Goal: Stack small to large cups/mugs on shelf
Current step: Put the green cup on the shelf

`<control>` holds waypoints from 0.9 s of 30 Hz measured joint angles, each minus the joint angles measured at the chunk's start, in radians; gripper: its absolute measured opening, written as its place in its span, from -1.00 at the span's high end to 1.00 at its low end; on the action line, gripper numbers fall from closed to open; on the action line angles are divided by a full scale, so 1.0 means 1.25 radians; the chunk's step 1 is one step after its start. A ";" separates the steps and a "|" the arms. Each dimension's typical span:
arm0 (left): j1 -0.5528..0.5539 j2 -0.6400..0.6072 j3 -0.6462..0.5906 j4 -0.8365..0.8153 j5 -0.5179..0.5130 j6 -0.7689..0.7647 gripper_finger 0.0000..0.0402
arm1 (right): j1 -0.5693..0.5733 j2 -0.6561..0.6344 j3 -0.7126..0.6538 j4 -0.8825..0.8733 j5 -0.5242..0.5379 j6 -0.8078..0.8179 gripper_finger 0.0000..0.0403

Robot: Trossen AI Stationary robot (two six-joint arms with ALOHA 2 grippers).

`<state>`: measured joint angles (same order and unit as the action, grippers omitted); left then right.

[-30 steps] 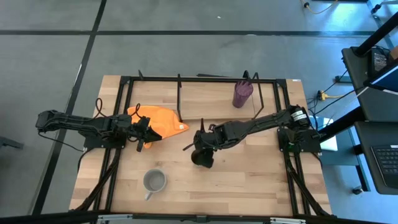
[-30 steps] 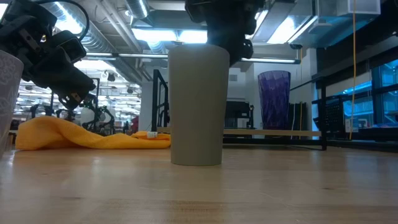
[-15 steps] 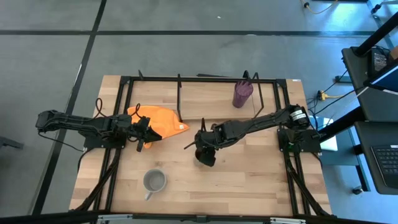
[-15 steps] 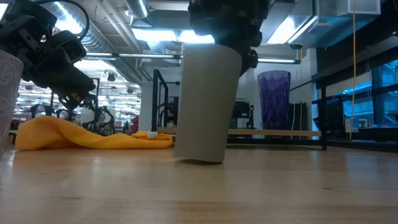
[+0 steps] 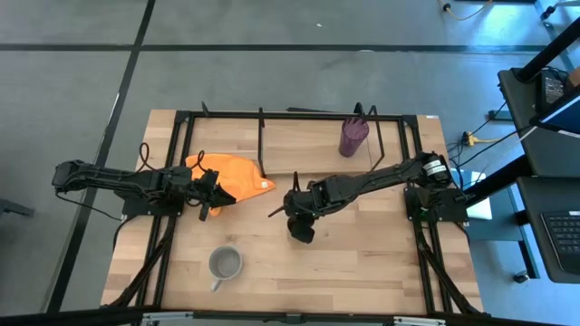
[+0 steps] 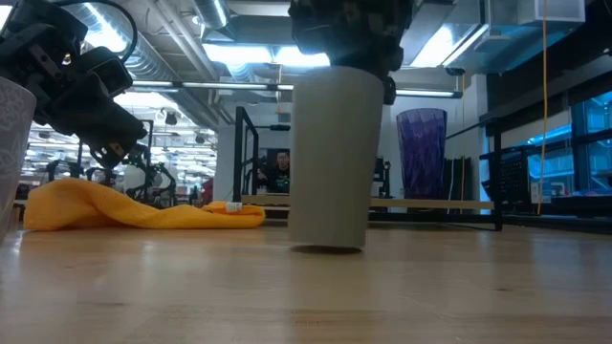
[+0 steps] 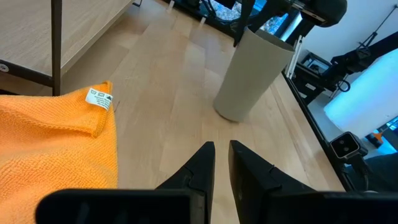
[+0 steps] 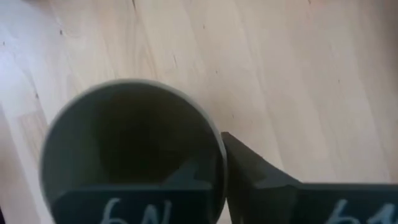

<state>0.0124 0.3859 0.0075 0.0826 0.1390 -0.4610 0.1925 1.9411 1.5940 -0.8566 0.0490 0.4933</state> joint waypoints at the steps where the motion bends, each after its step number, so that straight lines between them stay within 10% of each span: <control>1: 0.000 0.000 0.000 0.000 0.000 0.000 0.79 | 0.000 0.000 0.000 0.000 0.001 0.000 0.94; 27: 0.000 0.000 0.000 0.000 0.000 0.000 0.79 | -0.178 -0.004 0.334 -0.334 0.170 -0.130 0.96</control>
<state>0.0126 0.3859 0.0078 0.0826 0.1390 -0.4610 -0.0295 1.9358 2.0109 -1.2747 0.2618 0.3308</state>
